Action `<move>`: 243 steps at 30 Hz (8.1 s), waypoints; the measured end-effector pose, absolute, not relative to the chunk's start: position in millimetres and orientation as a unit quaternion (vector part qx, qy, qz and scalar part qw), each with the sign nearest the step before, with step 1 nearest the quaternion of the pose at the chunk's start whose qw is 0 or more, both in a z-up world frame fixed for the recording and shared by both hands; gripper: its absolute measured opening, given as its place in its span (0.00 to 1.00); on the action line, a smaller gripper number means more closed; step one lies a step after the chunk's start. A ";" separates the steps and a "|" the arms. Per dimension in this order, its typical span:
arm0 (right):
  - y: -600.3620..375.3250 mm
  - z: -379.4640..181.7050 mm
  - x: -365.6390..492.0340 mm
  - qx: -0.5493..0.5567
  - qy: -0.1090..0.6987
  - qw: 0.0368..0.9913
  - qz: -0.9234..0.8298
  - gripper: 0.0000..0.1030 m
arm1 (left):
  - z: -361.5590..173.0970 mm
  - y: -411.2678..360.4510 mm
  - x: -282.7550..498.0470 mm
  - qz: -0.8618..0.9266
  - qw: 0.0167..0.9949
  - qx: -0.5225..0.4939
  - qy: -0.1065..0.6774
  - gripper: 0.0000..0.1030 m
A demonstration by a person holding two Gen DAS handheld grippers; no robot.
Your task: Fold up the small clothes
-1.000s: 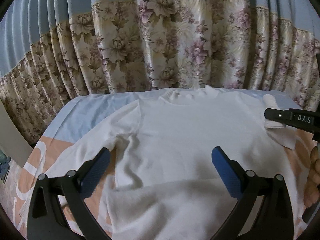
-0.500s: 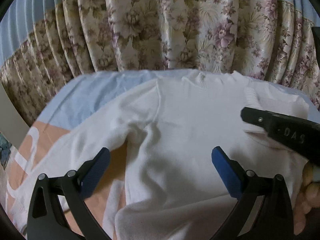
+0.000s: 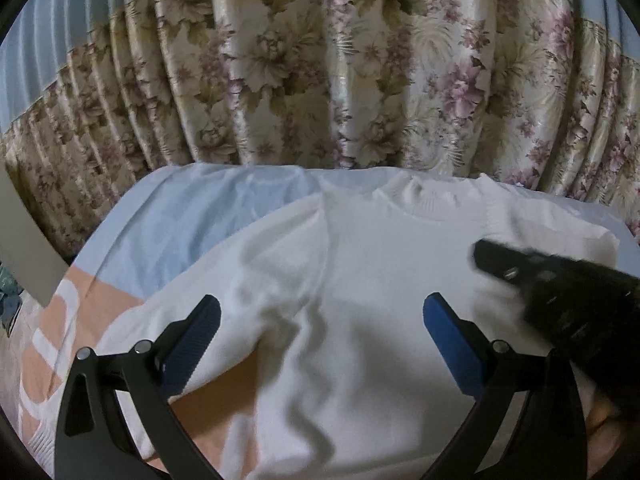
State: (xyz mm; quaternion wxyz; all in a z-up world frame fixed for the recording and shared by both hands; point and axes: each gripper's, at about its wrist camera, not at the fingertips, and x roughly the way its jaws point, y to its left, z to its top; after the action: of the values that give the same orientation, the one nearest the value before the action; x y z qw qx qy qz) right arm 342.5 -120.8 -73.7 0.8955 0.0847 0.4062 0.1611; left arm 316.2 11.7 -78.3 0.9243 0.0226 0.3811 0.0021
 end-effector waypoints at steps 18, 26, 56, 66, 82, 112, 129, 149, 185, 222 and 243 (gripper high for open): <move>-143.6 -70.3 335.8 0.105 0.389 0.900 0.164 0.84 | -95.9 19.3 323.0 -0.009 0.912 -0.021 0.409 0.98; -213.6 -60.0 313.5 0.116 0.371 0.913 0.122 0.86 | -97.7 7.0 330.7 -0.019 0.912 -0.048 0.407 0.98; -268.8 -90.2 300.4 0.119 0.390 0.910 0.074 0.86 | -125.4 -36.7 381.5 -0.066 0.893 -0.037 0.444 0.25; -287.9 -89.8 296.6 0.099 0.381 0.918 0.044 0.86 | -100.6 -21.1 370.9 -0.040 0.914 -0.002 0.403 0.10; -294.7 -100.8 298.4 0.085 0.399 0.913 0.025 0.86 | -104.8 44.5 394.6 0.077 0.914 0.005 0.399 0.10; -251.9 -60.6 214.5 0.062 0.374 0.925 0.018 0.88 | -51.6 74.8 278.8 0.037 0.931 -0.032 0.361 0.72; -134.8 -64.8 136.0 0.038 0.366 0.928 0.050 0.89 | -86.2 232.7 110.0 0.095 0.918 -0.060 0.380 0.77; -121.4 -77.2 127.9 0.041 0.383 0.920 0.066 0.90 | -124.0 298.1 104.0 0.155 0.884 -0.069 0.435 0.30; -229.6 -34.9 218.6 -0.028 0.308 0.950 -0.051 0.91 | -36.4 24.0 258.3 0.057 0.929 0.031 0.364 0.15; -356.9 -77.0 296.0 -0.010 0.335 0.934 -0.122 0.91 | -45.1 -134.9 340.8 -0.044 0.941 0.058 0.330 0.77; -207.5 -107.5 333.1 -0.034 0.403 0.914 0.027 0.39 | -96.0 47.9 333.3 0.104 0.924 0.092 0.355 0.77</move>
State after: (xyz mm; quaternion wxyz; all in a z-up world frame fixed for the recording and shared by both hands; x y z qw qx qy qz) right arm 333.1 -207.5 -107.5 0.9144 -0.0340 0.4025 0.0270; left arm 333.3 47.9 -96.0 0.9245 0.0918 0.3549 0.1045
